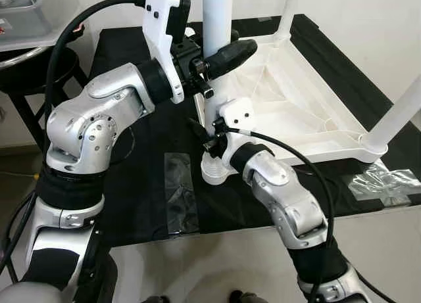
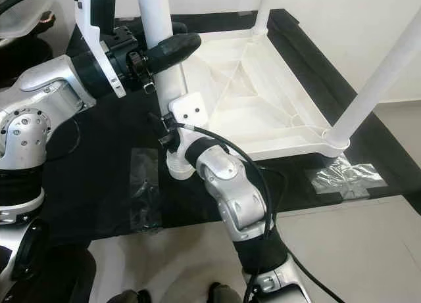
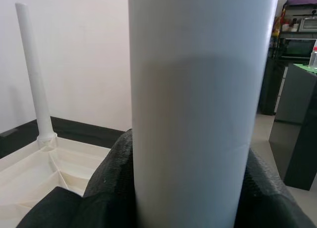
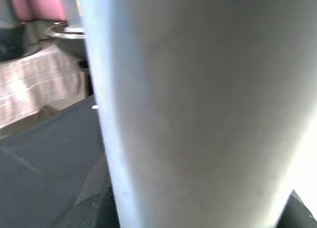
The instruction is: Building children table
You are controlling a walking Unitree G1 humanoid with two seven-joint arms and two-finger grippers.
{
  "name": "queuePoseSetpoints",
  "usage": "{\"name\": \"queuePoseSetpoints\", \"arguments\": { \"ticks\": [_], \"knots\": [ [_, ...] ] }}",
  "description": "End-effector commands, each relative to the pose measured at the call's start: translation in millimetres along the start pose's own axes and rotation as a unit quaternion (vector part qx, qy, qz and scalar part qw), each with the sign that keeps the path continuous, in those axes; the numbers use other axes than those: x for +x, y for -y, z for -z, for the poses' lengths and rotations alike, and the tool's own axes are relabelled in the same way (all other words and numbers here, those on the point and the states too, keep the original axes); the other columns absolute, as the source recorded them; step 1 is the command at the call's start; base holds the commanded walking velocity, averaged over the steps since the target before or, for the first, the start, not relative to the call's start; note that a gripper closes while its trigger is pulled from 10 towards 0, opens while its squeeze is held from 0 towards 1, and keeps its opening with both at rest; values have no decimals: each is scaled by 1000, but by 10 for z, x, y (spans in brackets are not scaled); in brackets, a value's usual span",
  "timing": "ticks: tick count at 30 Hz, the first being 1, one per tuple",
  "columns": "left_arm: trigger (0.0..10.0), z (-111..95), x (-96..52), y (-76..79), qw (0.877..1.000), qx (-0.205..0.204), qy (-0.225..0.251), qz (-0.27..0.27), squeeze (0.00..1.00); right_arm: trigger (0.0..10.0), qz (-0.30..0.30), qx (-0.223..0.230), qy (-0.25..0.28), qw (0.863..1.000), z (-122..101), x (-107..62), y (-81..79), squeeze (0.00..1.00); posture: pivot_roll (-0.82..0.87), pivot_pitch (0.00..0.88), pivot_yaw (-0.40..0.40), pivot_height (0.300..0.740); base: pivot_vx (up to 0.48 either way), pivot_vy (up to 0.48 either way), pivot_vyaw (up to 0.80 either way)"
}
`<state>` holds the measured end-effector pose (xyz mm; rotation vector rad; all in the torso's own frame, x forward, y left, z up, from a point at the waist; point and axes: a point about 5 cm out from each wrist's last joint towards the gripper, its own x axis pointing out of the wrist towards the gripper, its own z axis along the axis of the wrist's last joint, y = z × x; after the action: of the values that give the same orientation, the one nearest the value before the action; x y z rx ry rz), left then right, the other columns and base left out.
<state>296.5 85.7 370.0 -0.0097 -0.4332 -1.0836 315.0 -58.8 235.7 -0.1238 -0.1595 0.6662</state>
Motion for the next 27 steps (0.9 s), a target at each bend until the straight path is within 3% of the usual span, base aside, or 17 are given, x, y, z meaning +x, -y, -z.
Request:
{"name": "queuePoseSetpoints", "arguments": {
  "ticks": [1,5,6,8,9,16,17,18,19,20,23,27],
  "knots": [
    [0,-55,9,82,999,12,3,41,0,10000,-17,25,-34,999,145,2,63,0,11,176,3,740,0,0,0],
    [0,-68,-11,94,999,18,1,46,0,10000,-32,26,-26,999,105,2,131,0,12,181,6,740,0,0,0],
    [0,-74,-17,108,999,19,1,49,0,10000,-57,41,-16,997,79,1,139,627,12,181,6,740,0,0,0],
    [0,-78,-20,117,998,20,1,52,0,10000,-74,52,-9,996,61,-1,141,627,12,181,6,740,0,0,0],
    [0,-99,-21,144,998,21,0,59,0,10000,-138,43,19,989,-26,-28,162,1000,26,189,18,740,0,0,0],
    [0,-122,-6,193,997,21,-2,79,0,10000,-223,-16,48,973,-208,-28,346,1000,32,193,23,740,0,0,0],
    [0,-125,2,207,996,20,-3,85,0,10000,-238,-30,54,969,-257,-2,408,945,32,194,25,740,0,0,0],
    [0,-128,14,225,996,19,-3,92,0,10000,-254,-45,58,964,-305,35,462,286,32,194,25,740,0,0,0],
    [0,-129,21,236,995,18,-2,97,0,10000,-265,-55,61,961,-334,58,493,286,32,194,25,740,0,0,0],
    [0,-139,26,252,994,19,-2,104,0,10000,-284,-60,64,955,-375,74,500,0,43,199,28,740,0,0,0],
    [0,-163,30,289,993,17,2,121,0,10000,-332,-58,67,939,-436,82,478,0,43,200,28,740,0,0,0],
    [0,-319,-23,450,983,14,25,180,0,10000,-436,-53,55,897,-481,103,413,0,48,202,29,740,0,0,0]
  ]
}}
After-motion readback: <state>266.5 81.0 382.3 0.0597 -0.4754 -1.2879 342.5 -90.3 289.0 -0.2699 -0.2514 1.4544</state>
